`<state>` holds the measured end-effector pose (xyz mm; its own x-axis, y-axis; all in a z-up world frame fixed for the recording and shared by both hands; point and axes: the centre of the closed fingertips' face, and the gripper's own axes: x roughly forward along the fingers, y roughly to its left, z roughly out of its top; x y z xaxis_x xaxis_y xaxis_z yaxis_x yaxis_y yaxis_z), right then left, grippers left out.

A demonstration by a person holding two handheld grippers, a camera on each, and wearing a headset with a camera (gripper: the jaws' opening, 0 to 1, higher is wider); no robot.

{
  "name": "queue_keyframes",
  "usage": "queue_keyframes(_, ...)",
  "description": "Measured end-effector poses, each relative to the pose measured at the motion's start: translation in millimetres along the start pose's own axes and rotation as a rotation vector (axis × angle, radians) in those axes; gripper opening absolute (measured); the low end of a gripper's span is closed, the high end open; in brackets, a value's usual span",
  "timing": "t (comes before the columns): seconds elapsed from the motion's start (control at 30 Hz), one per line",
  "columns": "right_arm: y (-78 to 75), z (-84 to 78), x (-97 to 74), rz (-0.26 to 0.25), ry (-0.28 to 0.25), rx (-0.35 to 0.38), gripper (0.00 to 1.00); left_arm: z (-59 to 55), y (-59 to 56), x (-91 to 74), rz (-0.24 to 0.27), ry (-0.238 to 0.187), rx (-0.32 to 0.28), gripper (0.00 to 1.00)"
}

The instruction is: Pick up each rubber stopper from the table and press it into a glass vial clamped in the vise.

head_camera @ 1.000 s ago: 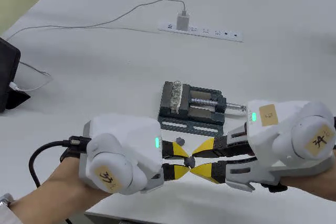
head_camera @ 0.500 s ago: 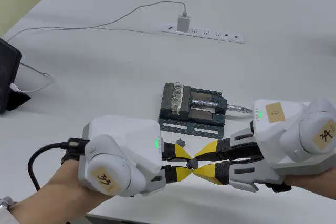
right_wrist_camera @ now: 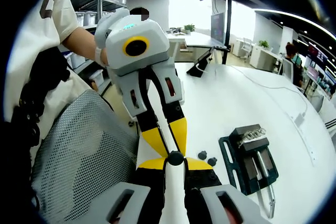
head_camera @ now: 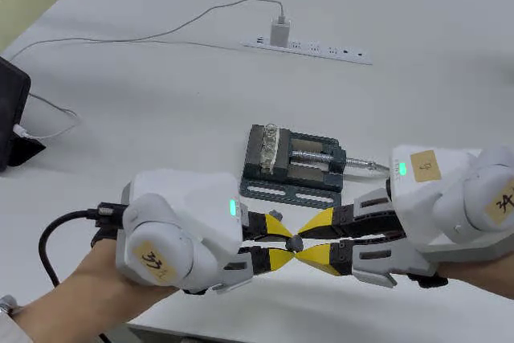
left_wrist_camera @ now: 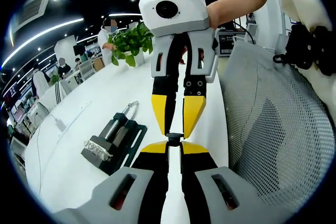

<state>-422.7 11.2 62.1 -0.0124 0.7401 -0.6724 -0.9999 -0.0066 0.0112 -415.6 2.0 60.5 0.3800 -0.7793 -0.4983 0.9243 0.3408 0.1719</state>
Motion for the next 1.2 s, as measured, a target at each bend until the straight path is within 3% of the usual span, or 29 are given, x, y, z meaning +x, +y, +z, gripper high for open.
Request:
queue_keyframes(0.33,-0.2,2.7,-1.2,0.001,-0.006,-0.027,0.08,-1.0,0.1,0.6,0.0,0.003,-0.002,0.04)
queue_keyframes(0.9,1.7,1.6,-0.3,0.008,0.003,-0.058,0.08,-0.7,-0.6,0.0,0.009,-0.026,-0.047,0.04)
queue_keyframes(1.2,2.0,1.1,-1.6,0.022,0.017,-0.11,0.08,-0.3,-0.7,0.6,0.005,-0.036,-0.052,0.04)
